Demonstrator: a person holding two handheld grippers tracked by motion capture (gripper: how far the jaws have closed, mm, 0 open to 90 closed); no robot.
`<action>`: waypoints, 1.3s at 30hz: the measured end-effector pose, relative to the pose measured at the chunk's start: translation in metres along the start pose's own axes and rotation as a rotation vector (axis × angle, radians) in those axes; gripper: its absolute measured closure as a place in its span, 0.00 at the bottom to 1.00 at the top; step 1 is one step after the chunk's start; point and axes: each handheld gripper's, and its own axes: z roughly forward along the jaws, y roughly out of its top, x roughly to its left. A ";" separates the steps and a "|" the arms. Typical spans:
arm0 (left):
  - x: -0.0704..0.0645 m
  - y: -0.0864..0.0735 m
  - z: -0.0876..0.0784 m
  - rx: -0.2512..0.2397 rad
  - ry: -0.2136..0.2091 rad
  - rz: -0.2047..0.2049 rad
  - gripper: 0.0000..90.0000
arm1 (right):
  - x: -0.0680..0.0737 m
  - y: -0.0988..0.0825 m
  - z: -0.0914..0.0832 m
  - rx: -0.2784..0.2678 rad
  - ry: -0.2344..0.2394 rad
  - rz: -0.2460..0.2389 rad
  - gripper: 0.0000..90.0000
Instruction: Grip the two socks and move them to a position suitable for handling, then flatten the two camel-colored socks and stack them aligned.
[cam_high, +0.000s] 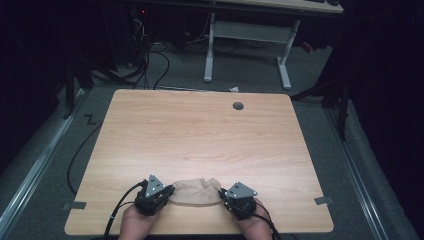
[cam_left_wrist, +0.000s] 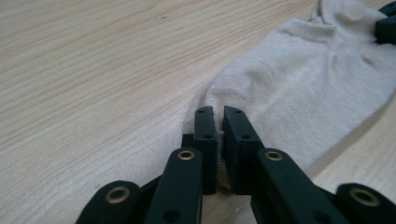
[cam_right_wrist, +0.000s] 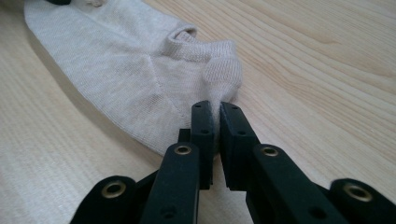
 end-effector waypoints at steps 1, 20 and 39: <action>0.000 0.001 0.001 -0.001 0.006 -0.002 0.93 | -0.001 0.000 0.001 -0.001 -0.001 0.003 0.93; 0.031 0.006 -0.034 -0.129 0.080 -0.124 0.71 | -0.029 -0.001 -0.016 -0.147 -0.067 0.140 0.78; 0.078 0.004 -0.032 -0.122 0.176 -0.113 0.68 | -0.058 0.006 -0.004 -0.150 -0.122 0.186 0.61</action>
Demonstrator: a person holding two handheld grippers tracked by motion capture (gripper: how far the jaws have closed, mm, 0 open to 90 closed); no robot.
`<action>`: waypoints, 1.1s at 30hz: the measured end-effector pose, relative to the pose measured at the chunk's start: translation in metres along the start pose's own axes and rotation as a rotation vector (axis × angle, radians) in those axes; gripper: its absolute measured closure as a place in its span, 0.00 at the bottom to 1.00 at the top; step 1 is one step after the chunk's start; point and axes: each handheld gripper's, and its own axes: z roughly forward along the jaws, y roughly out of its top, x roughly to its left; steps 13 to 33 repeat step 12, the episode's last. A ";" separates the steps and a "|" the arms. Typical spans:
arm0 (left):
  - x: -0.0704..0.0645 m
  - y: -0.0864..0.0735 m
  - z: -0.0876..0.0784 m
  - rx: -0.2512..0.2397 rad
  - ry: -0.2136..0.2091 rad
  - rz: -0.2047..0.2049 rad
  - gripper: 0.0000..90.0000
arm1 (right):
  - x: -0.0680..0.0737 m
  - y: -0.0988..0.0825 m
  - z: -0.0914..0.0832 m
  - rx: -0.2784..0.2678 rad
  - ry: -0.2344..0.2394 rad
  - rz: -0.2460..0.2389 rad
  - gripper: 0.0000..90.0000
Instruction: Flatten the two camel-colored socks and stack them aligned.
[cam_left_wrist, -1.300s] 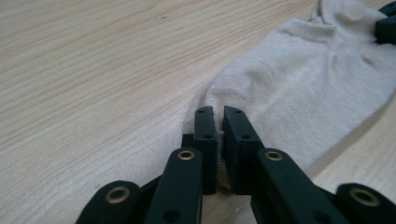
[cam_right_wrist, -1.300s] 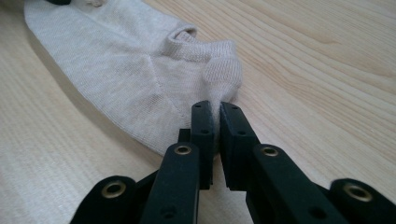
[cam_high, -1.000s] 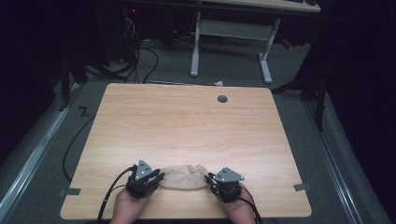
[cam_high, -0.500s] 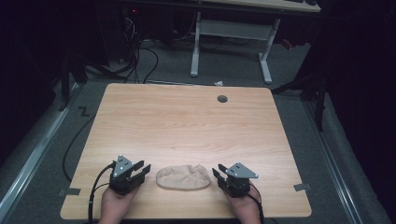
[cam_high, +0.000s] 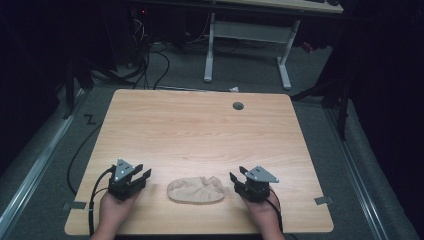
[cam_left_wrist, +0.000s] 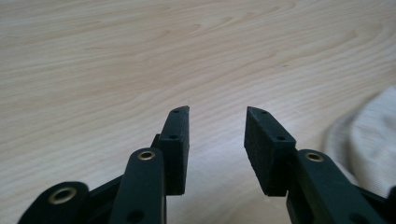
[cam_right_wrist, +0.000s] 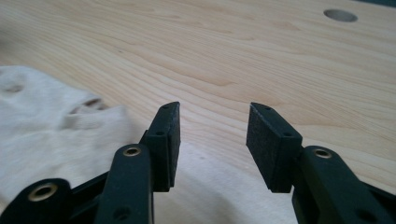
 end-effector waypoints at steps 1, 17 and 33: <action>0.001 -0.001 0.001 -0.001 0.001 -0.002 0.68 | -0.003 -0.001 0.003 0.016 -0.015 0.008 0.62; 0.003 -0.016 -0.010 0.013 -0.022 -0.025 0.67 | 0.000 -0.006 0.002 0.045 -0.058 -0.025 0.60; 0.003 -0.016 -0.010 0.013 -0.022 -0.025 0.67 | 0.000 -0.006 0.002 0.045 -0.058 -0.025 0.60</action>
